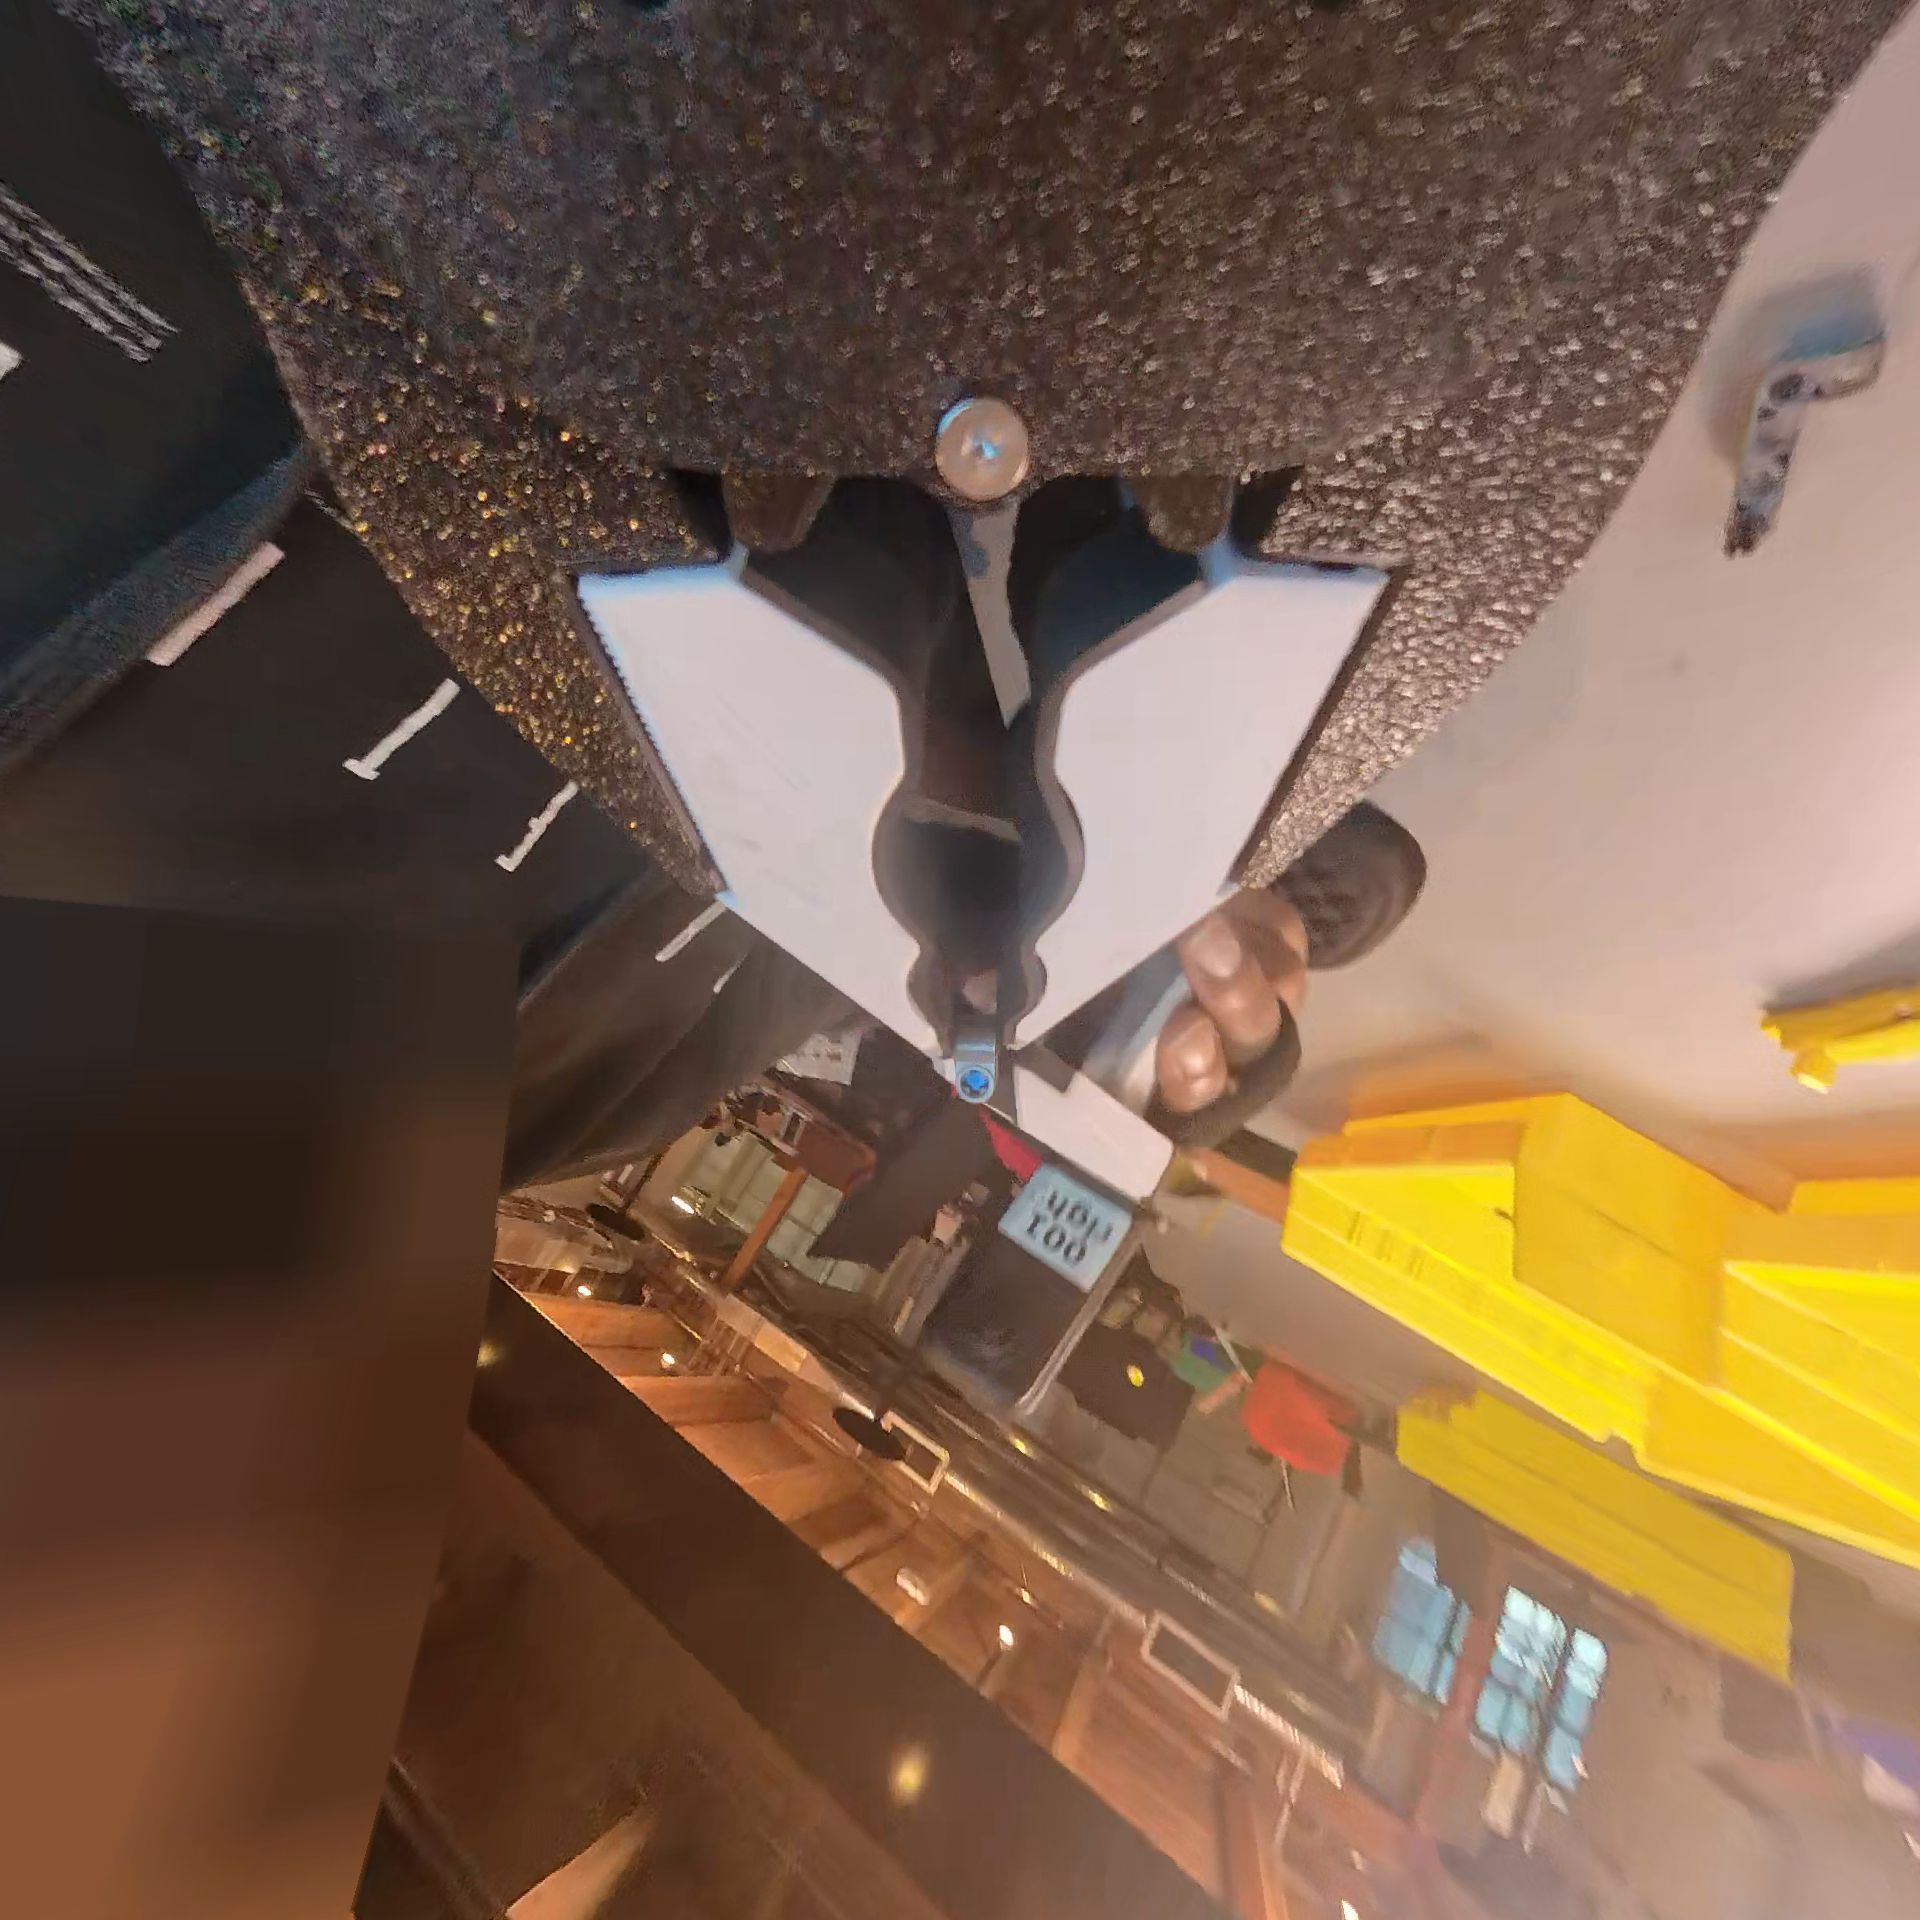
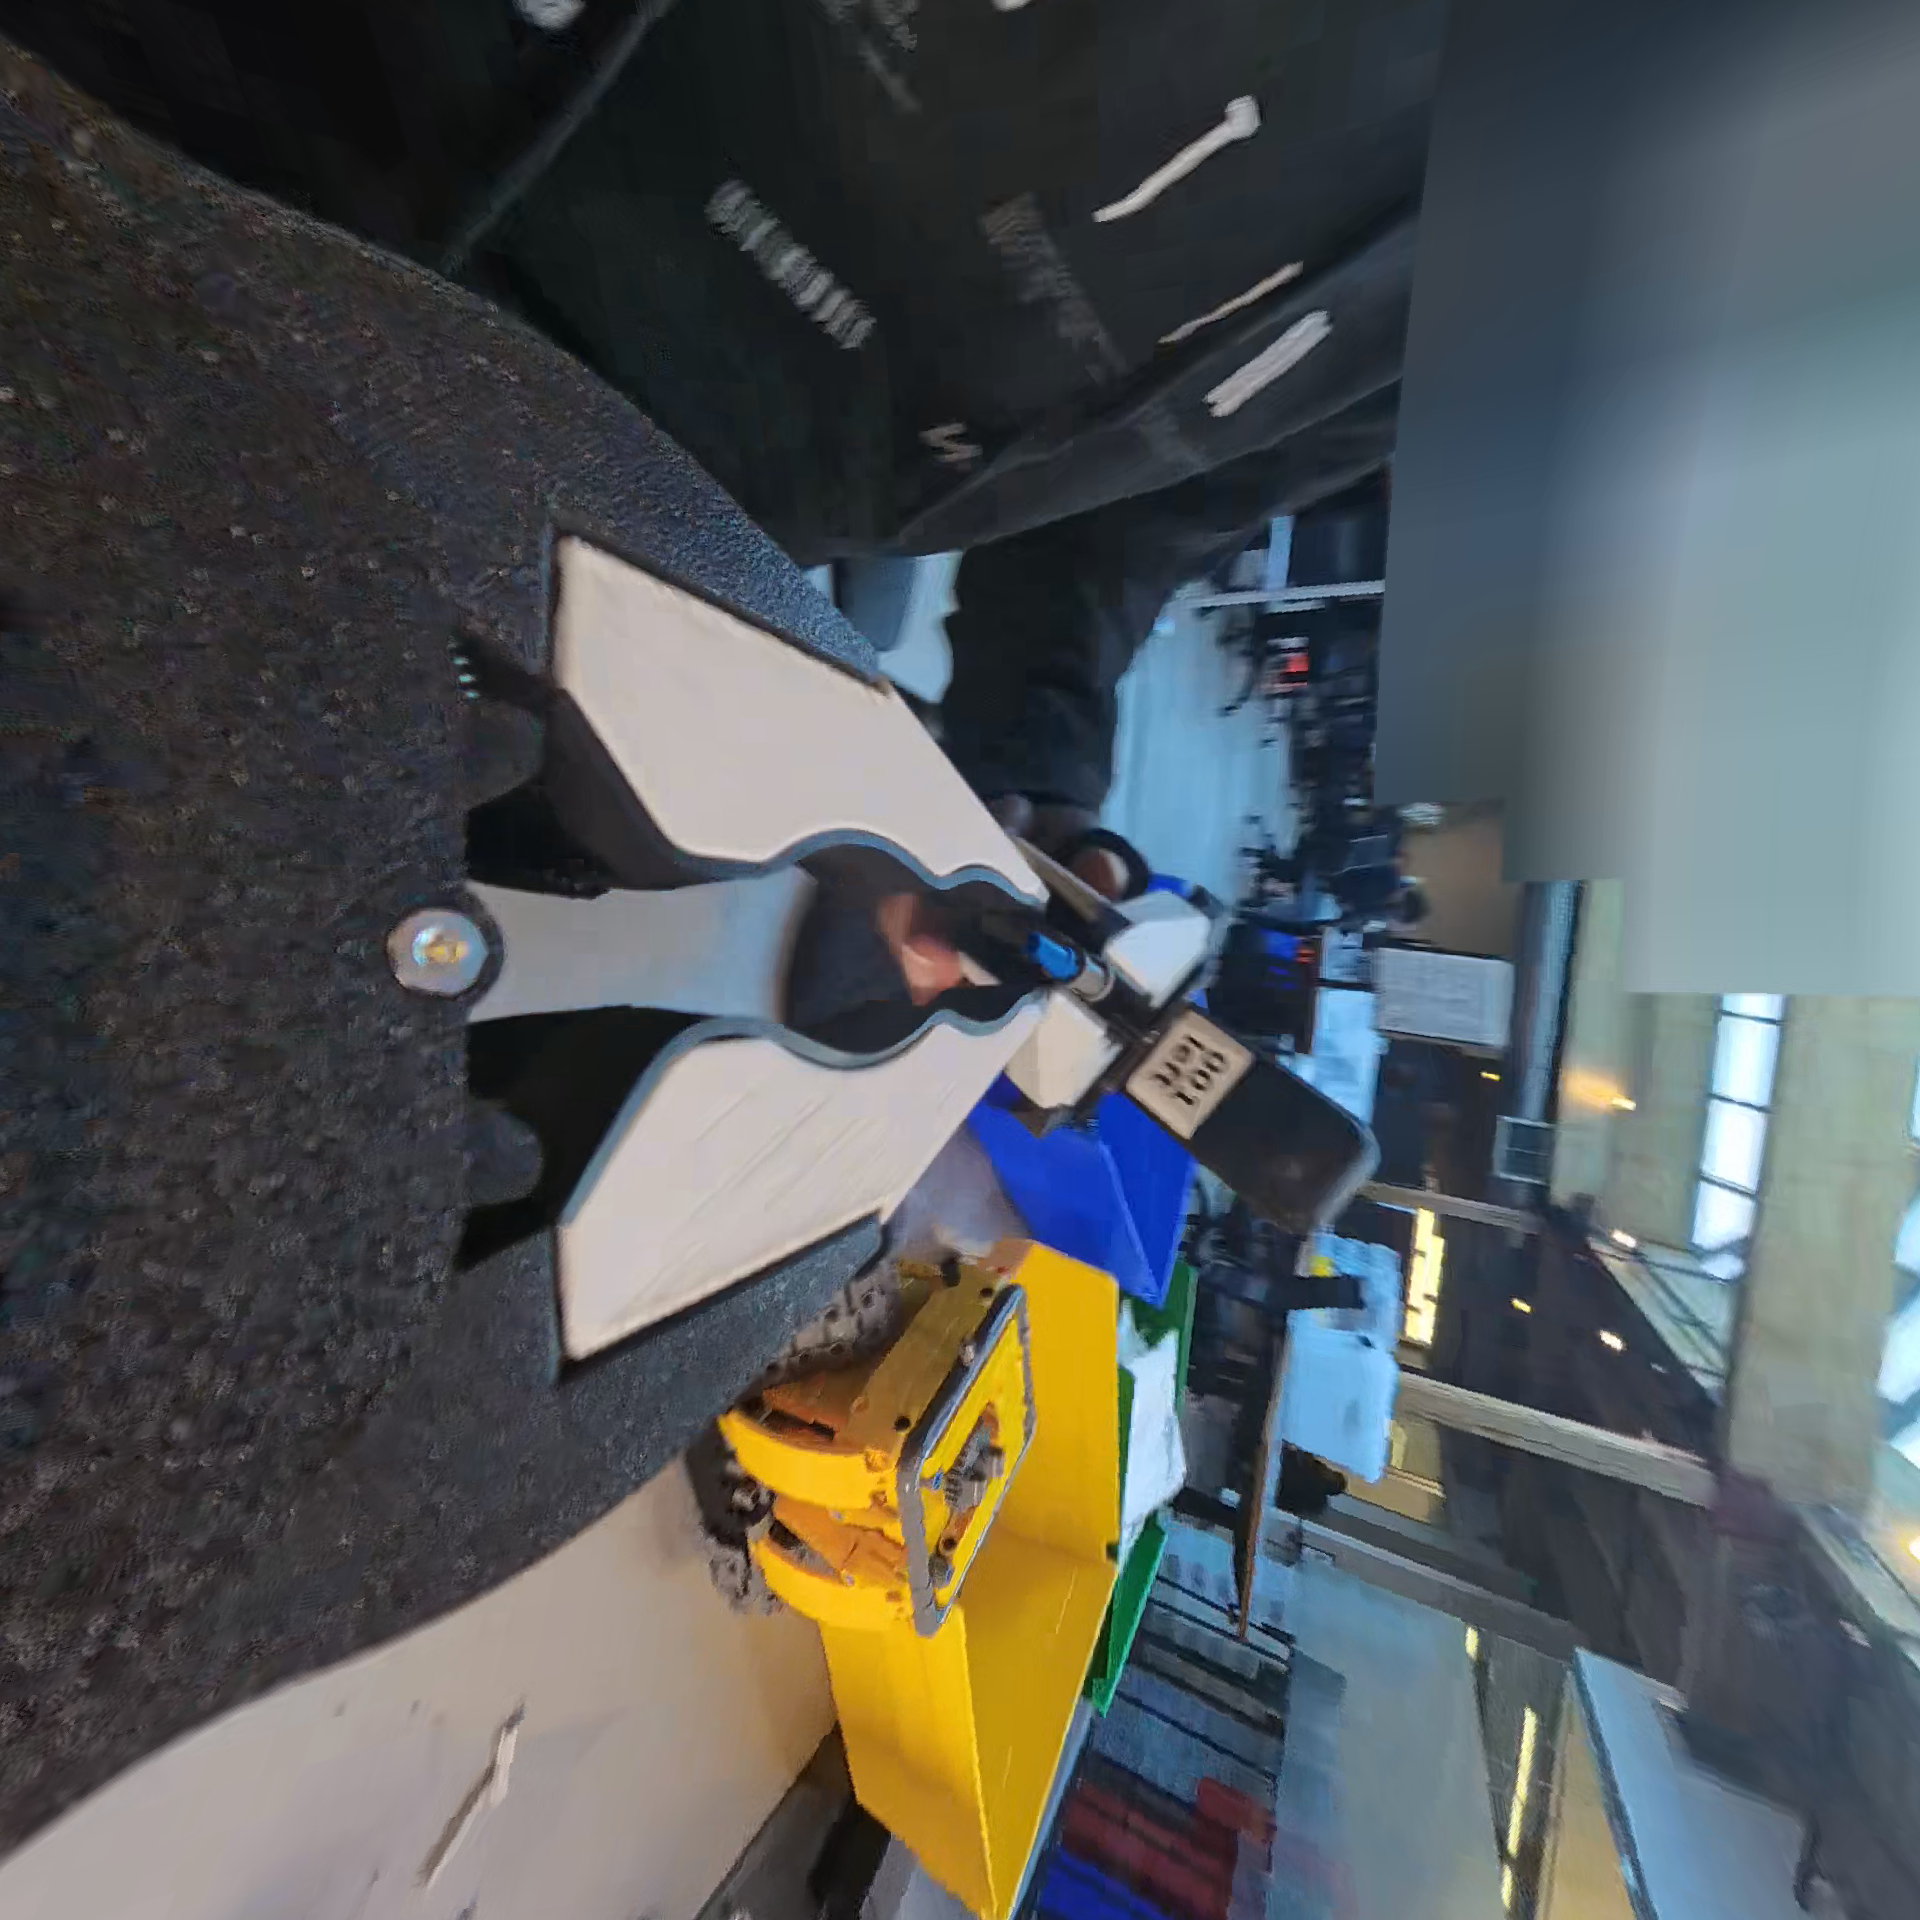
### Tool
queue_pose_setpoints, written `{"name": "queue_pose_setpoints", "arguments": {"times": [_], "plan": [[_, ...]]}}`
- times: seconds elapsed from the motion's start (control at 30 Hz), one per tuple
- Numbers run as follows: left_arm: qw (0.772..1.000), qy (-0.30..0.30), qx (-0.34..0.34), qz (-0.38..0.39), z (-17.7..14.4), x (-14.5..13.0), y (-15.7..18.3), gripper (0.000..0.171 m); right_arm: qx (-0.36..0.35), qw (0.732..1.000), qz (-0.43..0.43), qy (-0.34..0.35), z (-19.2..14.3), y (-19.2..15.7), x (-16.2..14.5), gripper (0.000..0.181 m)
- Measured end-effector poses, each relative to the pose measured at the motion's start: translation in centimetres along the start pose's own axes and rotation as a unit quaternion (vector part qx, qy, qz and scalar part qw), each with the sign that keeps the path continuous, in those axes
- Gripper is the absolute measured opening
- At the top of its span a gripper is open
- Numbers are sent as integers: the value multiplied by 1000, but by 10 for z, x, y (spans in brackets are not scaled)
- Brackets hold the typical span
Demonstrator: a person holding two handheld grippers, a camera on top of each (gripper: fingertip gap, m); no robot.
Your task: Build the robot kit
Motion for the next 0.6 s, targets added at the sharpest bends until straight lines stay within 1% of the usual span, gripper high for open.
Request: {"name": "queue_pose_setpoints", "arguments": {"times": [0.07,0.1,0.23,0.3,0.37,0.47,0.6], "plan": [[999,-30,12,-36,-5,-3,-6,6,33,993,-69,-94,-3,-2,-10,20],[997,-49,16,-51,-7,-6,-8,6,50,985,-101,-129,-6,-3,-12,21],[987,-116,26,-107,-9,-22,-11,6,110,953,-185,-215,-6,-9,-13,22],[981,-139,24,-132,-8,-29,-11,6,138,938,-214,-235,-4,-16,-18,23],[976,-150,21,-155,-6,-35,-12,6,158,931,-225,-242,0,-24,-22,24],[971,-163,27,-173,-5,-43,-15,6,168,925,-237,-246,2,-30,-29,19],[970,-144,24,-195,-6,-44,-18,7,154,931,-232,-237,2,-29,-31,19]]}}
Point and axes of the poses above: each gripper's, where its closed fingertips meet, z out along the fingers, x out of its top, y = z × x across the jaws, the point moved 3 cm from there along -z, back along the fingers, and after that the axes turned 9 degrees about -z, right-handed, at the moved point
